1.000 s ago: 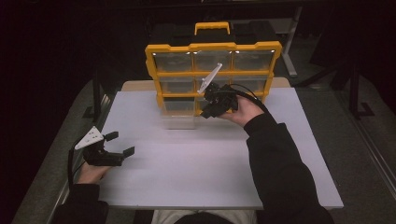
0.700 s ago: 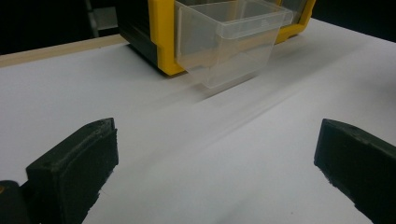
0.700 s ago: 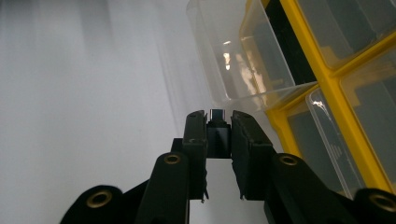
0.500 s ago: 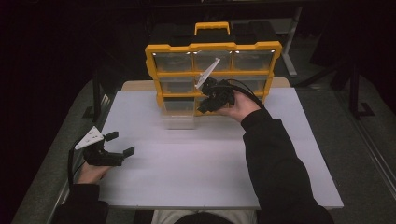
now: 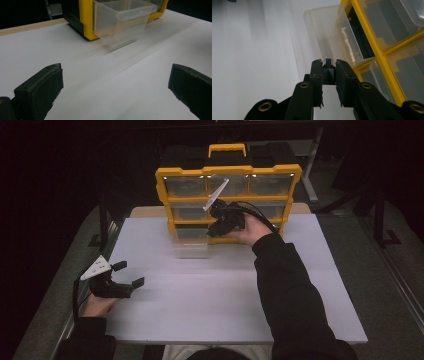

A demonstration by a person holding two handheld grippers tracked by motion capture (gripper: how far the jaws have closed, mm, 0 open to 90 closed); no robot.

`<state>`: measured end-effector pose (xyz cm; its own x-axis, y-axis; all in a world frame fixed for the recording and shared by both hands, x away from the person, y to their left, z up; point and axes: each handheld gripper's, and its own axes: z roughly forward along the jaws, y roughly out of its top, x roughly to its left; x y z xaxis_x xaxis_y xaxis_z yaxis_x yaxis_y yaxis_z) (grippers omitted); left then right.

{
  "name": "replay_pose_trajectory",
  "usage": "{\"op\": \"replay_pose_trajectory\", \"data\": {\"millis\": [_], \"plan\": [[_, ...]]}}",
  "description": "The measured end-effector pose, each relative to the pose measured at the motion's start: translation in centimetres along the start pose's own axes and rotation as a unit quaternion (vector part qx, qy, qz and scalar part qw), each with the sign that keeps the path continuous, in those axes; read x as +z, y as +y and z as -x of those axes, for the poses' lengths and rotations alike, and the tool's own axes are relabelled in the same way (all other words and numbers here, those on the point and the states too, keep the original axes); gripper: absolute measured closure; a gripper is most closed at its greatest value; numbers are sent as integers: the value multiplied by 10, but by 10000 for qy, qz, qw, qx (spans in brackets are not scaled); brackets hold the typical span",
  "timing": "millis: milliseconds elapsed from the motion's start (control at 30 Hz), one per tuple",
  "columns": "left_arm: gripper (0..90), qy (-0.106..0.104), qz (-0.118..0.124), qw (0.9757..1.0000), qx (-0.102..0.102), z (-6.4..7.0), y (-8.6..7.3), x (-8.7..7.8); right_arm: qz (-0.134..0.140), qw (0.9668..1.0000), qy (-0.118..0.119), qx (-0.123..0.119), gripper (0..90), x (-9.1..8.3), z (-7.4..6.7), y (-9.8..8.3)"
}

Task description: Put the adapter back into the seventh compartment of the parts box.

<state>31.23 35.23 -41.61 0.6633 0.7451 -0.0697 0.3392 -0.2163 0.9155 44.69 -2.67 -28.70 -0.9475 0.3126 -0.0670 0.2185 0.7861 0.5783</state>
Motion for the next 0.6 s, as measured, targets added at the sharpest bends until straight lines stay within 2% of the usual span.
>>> {"op": "replay_pose_trajectory", "data": {"millis": [600], "plan": [[0,-25,4,10000,2,0,0,1,123,9999,103,51,746,20,15,13]]}}
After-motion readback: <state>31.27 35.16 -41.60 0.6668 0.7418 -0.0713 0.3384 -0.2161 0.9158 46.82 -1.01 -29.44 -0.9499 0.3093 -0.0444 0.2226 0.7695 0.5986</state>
